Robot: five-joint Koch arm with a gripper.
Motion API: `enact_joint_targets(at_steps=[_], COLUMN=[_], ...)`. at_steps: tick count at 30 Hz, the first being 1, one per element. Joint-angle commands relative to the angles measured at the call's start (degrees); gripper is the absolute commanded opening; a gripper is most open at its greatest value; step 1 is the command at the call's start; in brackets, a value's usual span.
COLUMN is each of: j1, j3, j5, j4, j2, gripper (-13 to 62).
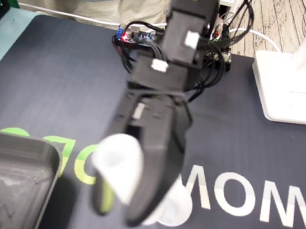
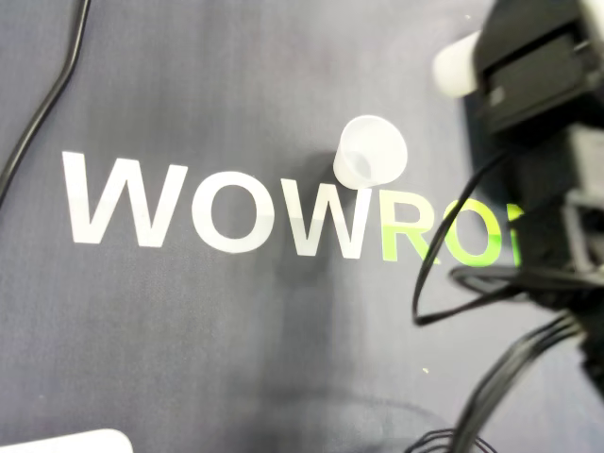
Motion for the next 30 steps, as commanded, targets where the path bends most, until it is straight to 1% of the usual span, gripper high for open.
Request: enact_joint_targets(at_steps=[1,6,12,20,24,25,30], j1=[2.81,9.23,15.12,22.15,24.26,24.79,25.31], j3=[-6.5,-16.79,-29.97,-46.05,-49.22,-49.39,-49.31], j5=[5.36,17.14,31.99,56.78,74.53,80.95,95.01], j4=[2.02,9.67,17.84,19.51,18.98,18.46,13.62], j2=[1.41,-2.2,-9.49,-22.94,-27.86,-28.92,-32.87], gripper=[5.9,5.9,5.9,5.9,5.9,5.9,5.9])
